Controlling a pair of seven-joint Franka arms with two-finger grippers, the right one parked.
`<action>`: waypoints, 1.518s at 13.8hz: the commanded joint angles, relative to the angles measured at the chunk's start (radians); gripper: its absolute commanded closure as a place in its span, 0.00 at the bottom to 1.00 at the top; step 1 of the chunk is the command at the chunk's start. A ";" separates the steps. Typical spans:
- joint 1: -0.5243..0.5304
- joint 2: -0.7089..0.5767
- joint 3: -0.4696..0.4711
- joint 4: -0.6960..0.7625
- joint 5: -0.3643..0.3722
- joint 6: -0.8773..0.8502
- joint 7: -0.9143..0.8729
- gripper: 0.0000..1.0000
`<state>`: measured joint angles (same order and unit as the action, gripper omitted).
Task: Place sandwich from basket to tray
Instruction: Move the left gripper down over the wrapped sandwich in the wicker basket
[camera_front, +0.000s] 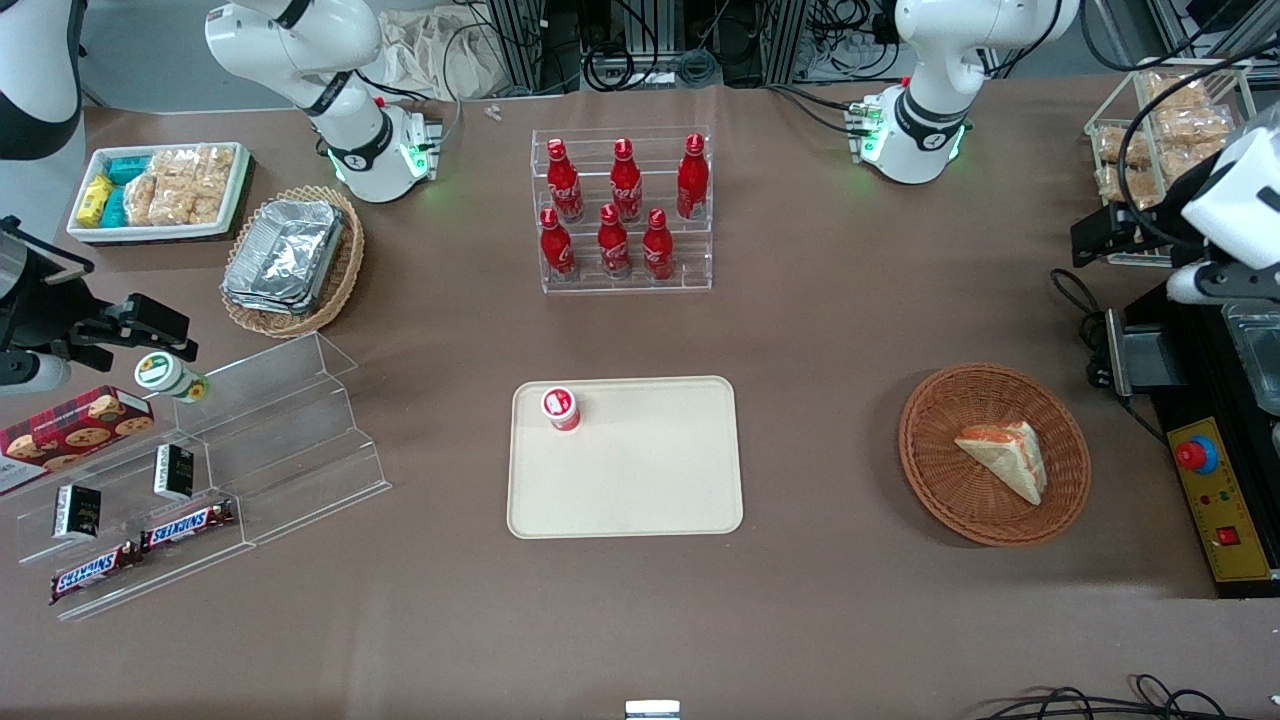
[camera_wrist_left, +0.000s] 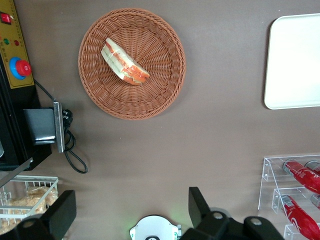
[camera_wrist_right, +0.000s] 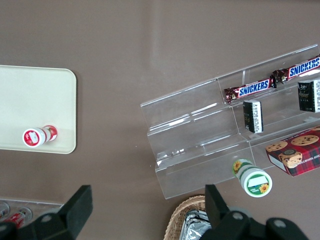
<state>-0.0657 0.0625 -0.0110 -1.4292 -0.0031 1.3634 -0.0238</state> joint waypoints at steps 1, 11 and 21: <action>-0.019 0.004 0.013 0.026 0.009 -0.003 0.005 0.00; 0.007 0.204 0.023 -0.026 -0.005 0.250 -0.609 0.00; 0.057 0.394 0.037 -0.353 0.014 0.767 -0.881 0.00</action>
<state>-0.0104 0.4313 0.0230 -1.7763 -0.0018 2.0951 -0.8613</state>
